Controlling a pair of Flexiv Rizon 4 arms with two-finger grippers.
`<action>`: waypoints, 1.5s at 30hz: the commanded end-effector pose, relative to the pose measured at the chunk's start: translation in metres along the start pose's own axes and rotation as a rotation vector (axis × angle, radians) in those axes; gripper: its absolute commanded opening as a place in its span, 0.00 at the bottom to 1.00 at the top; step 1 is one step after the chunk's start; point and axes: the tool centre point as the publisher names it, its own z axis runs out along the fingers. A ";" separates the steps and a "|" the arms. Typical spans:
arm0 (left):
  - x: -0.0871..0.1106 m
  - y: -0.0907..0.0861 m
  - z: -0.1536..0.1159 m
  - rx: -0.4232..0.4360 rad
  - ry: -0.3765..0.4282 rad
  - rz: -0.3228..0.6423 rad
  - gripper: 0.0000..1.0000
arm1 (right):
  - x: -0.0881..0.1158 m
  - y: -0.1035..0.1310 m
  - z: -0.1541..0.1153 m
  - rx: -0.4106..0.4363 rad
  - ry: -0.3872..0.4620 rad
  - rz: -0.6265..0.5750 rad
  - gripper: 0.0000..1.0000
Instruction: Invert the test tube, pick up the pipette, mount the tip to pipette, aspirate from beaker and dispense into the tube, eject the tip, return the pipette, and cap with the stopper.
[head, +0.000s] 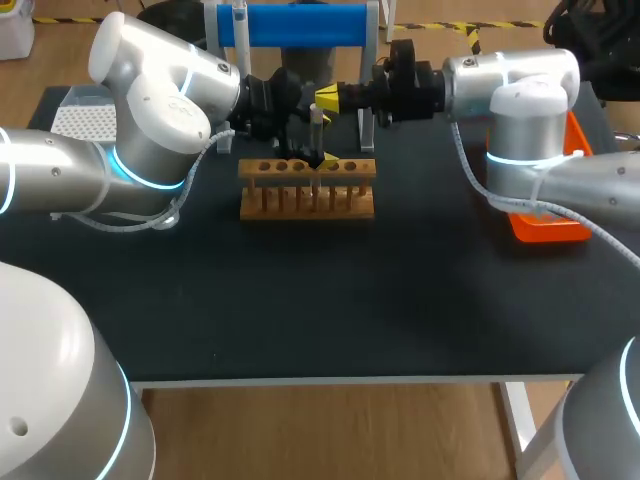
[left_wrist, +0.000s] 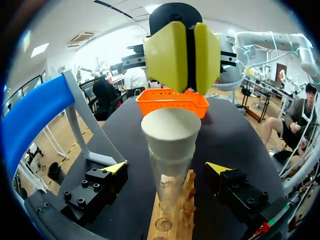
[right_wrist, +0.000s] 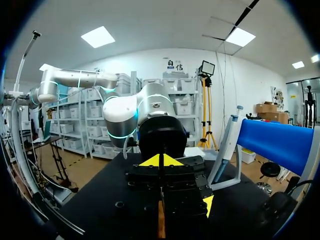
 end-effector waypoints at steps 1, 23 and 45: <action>-0.001 0.000 0.000 -0.001 0.003 0.000 1.00 | -0.002 -0.003 0.002 -0.004 0.005 0.002 0.00; -0.001 0.000 0.000 -0.001 0.003 0.000 1.00 | -0.006 -0.005 0.009 -0.022 0.012 0.013 0.00; -0.001 0.000 0.000 -0.001 0.003 0.000 1.00 | -0.008 -0.026 0.011 -0.004 0.010 0.038 0.00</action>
